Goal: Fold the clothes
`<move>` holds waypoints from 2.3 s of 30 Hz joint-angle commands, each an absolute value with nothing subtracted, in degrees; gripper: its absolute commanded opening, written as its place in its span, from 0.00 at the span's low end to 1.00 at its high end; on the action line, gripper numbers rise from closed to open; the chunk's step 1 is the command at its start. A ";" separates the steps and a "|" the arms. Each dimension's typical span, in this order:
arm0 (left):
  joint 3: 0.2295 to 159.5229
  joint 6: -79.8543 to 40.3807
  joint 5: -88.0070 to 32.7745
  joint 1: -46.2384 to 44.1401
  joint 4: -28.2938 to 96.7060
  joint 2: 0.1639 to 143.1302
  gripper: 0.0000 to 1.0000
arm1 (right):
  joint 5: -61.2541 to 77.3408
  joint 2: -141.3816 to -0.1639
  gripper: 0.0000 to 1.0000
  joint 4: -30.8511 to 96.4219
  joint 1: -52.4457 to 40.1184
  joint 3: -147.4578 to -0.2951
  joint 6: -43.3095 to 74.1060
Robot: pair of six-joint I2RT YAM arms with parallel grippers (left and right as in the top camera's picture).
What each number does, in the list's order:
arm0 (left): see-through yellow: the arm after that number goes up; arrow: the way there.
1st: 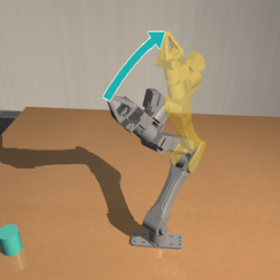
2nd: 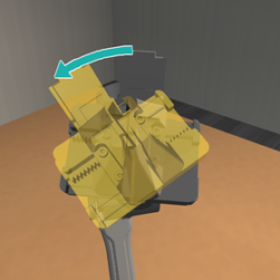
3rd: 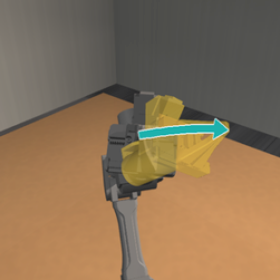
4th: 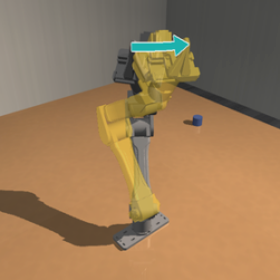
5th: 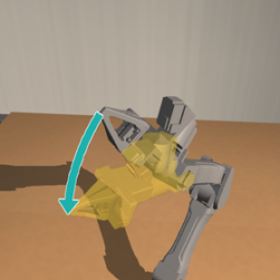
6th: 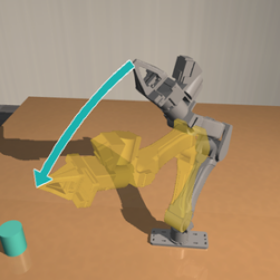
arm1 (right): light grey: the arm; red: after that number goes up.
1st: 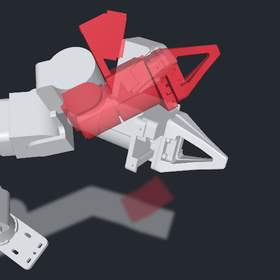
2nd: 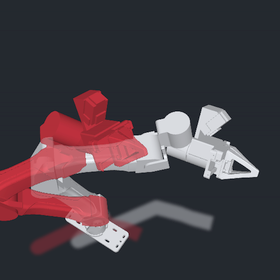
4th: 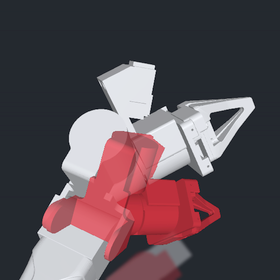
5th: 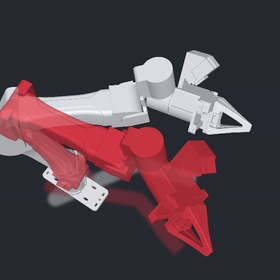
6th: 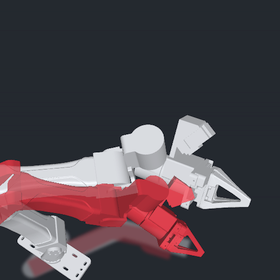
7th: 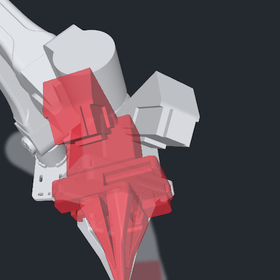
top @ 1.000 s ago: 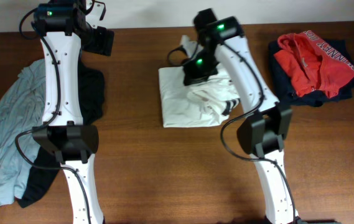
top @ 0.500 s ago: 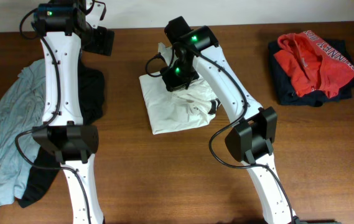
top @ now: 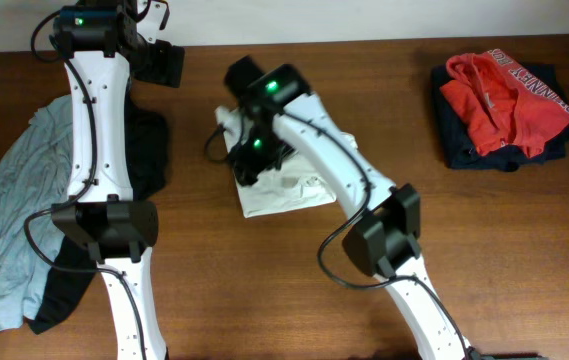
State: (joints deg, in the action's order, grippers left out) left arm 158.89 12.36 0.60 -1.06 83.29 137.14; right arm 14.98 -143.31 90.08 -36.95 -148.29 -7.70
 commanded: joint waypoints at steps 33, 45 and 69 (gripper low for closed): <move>159.11 12.01 -0.19 -0.51 82.94 134.87 0.93 | 8.51 -140.14 0.54 77.47 -20.18 -143.72 8.08; 159.11 11.99 -0.16 1.89 82.24 134.89 0.93 | 13.17 -139.96 0.04 69.76 -20.21 -137.93 9.56; 159.11 10.50 -0.23 7.57 81.38 134.87 0.93 | 9.91 -140.99 0.04 62.08 -34.63 -148.40 10.02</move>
